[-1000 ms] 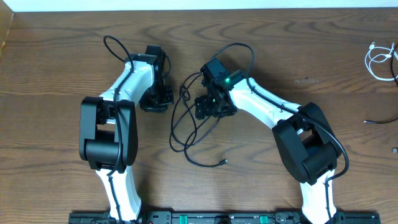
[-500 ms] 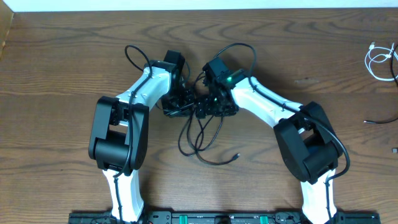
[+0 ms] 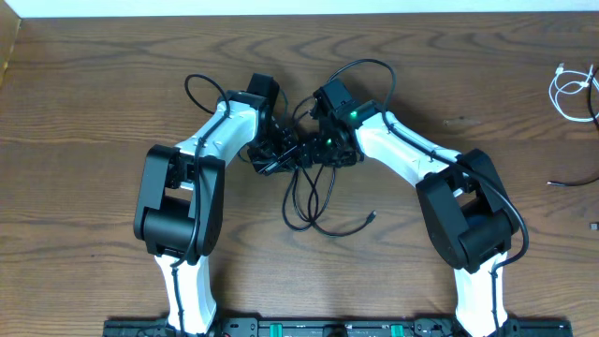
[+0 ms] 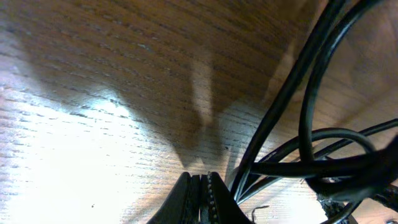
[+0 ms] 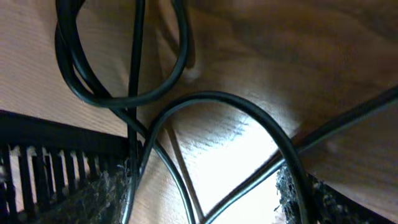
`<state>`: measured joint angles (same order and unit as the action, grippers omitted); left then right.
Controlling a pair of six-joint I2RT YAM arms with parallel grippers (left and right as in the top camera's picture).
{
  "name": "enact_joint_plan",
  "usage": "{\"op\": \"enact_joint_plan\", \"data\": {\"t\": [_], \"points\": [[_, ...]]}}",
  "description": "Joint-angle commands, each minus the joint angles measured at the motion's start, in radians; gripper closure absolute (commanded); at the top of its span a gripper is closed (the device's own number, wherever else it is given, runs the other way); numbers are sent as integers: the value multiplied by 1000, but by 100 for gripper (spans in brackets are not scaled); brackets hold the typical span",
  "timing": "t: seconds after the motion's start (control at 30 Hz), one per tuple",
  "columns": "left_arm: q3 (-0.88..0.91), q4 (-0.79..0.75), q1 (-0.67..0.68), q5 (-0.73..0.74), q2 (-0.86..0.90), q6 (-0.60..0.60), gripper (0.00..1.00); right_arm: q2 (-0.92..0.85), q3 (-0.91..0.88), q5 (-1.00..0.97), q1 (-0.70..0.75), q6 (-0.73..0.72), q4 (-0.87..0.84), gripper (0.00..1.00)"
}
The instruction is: Untangle cables
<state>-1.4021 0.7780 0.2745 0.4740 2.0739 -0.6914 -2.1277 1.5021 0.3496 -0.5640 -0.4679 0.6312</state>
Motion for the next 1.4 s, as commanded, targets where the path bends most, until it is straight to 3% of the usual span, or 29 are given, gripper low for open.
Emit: {"op": "enact_joint_plan", "data": {"t": [0.0,0.3,0.53,0.77,0.83,0.93,1.0,1.1,1.37], "points": [[0,-23,12,91,6,-29,92,-13,-2,45,-35,-18,-22,27],[0,-84,12,104,6,-130,92,-14,-26,42,-106,-19,-13,29],[0,-111,12,110,6,-192,92,-16,-26,44,-140,-66,-105,29],[0,-130,12,110,6,-213,92,-69,-26,-122,-197,-155,-195,25],[0,-133,12,109,6,-212,92,-89,-26,-126,-201,-169,-224,30],[0,-137,5,80,6,-202,92,-100,-26,-126,-201,-193,-221,59],[0,-136,-2,56,6,-200,92,-100,-26,-127,-200,-193,-206,71],[0,-137,-32,27,6,-192,92,-100,-26,-126,-189,-193,-168,77],[-1,-156,-198,26,6,-21,92,-100,-26,-112,-143,-189,-88,99]]}}
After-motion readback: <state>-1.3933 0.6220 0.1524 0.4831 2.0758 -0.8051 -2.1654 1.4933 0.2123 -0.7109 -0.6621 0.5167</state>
